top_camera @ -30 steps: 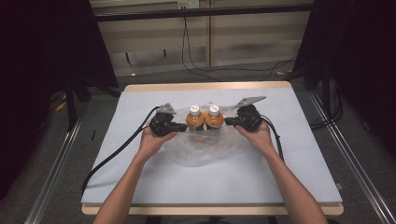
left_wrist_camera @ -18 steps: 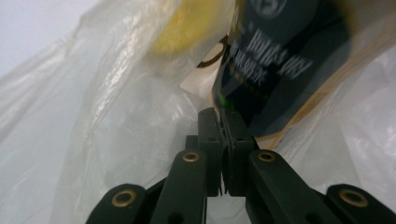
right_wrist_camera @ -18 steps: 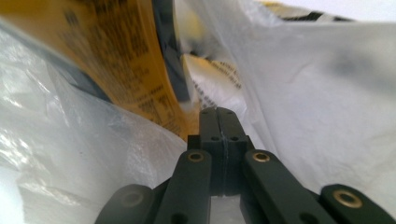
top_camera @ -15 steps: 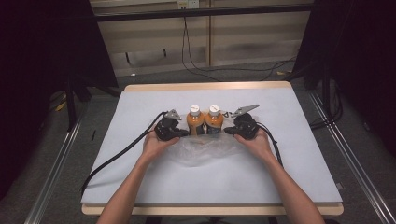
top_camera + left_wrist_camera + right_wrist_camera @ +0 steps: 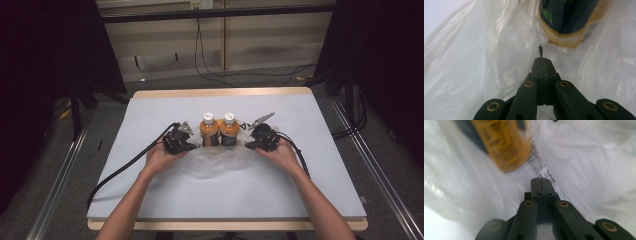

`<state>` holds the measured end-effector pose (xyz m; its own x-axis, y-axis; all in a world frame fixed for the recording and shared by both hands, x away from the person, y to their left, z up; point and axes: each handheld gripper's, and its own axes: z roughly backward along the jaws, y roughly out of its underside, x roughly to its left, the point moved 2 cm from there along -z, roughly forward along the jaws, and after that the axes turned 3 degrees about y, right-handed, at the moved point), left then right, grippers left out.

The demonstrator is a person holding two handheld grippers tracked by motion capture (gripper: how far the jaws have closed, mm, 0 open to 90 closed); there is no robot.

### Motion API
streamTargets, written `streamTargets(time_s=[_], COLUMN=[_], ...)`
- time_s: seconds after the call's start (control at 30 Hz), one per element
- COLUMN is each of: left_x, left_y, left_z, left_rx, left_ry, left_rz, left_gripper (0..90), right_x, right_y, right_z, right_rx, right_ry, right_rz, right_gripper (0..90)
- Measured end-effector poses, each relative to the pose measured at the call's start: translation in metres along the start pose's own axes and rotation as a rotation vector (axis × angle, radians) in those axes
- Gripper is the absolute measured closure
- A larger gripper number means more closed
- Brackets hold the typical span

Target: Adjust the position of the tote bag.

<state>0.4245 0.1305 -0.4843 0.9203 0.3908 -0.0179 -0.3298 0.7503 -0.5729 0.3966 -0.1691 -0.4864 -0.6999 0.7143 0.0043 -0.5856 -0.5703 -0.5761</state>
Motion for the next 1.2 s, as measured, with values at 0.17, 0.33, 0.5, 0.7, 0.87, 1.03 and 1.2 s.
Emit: streamTargets(time_s=[0.17, 0.33, 0.5, 0.7, 0.87, 1.03, 1.2], left_x=[-0.002, -0.002, 0.009, 0.015, 0.009, 0.011, 0.015], left_y=[0.007, 0.008, 0.006, -0.002, 0.000, 0.003, 0.004], left_z=[0.008, 0.012, 0.010, 0.010, 0.007, 0.013, 0.013], left_rx=[0.049, 0.100, 0.084, 0.021, 0.095, 0.197, 0.221], left_ry=[0.012, -0.015, -0.019, 0.031, 0.003, -0.077, -0.093], left_rz=[-0.031, -0.077, -0.058, -0.033, -0.084, -0.172, -0.177], left_gripper=[90.0, 90.0, 90.0, 90.0, 90.0, 90.0, 90.0], right_x=[0.008, 0.011, 0.001, -0.005, -0.008, -0.014, -0.018], right_y=[0.006, 0.010, 0.009, -0.016, -0.026, -0.012, -0.004], right_z=[0.010, 0.016, 0.018, 0.021, 0.014, 0.008, 0.014], right_rx=[0.067, 0.103, 0.089, 0.062, 0.142, 0.232, 0.296], right_ry=[-0.034, -0.025, 0.027, -0.005, 0.029, 0.044, 0.086], right_rz=[0.031, 0.056, 0.100, 0.150, 0.212, 0.238, 0.300], right_gripper=[90.0, 90.0, 90.0, 90.0, 90.0, 90.0, 90.0])
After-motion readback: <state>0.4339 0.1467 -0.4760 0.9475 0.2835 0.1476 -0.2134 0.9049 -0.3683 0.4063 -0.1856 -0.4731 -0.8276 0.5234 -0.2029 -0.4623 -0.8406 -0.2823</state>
